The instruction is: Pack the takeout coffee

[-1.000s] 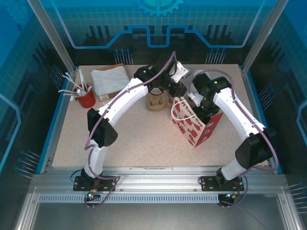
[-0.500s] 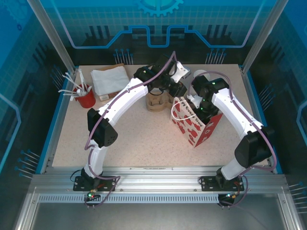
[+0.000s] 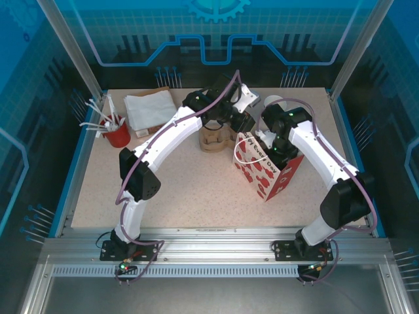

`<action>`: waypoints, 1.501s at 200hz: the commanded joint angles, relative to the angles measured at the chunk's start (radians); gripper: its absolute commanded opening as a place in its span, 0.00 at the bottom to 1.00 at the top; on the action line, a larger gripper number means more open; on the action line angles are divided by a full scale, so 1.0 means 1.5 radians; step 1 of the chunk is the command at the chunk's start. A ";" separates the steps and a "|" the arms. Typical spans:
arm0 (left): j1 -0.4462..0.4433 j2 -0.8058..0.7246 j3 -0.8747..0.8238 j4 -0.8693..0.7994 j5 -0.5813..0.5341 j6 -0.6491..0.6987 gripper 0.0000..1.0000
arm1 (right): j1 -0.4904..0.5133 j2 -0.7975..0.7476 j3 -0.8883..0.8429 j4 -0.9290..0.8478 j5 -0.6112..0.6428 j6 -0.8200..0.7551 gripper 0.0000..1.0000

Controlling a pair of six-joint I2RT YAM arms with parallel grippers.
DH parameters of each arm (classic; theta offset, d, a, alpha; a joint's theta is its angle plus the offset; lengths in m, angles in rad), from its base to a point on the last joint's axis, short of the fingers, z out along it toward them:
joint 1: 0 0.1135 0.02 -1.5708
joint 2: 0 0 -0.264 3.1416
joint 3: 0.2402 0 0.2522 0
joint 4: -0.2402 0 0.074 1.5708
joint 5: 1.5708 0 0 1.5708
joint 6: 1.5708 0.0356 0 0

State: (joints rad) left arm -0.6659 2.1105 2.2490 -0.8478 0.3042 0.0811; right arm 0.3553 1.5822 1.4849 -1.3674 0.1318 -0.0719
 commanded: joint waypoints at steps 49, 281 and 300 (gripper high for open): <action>-0.003 0.001 0.001 -0.002 0.013 0.004 0.25 | -0.012 -0.001 -0.005 0.002 0.008 -0.005 0.43; -0.003 0.001 0.000 -0.005 0.010 0.007 0.25 | -0.013 -0.008 -0.006 0.002 -0.002 -0.003 0.43; -0.002 0.001 0.000 -0.005 0.010 0.007 0.26 | -0.013 -0.008 -0.004 0.002 -0.009 -0.003 0.43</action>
State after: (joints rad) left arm -0.6659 2.1105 2.2490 -0.8478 0.3038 0.0811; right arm 0.3523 1.5822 1.4849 -1.3594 0.1303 -0.0719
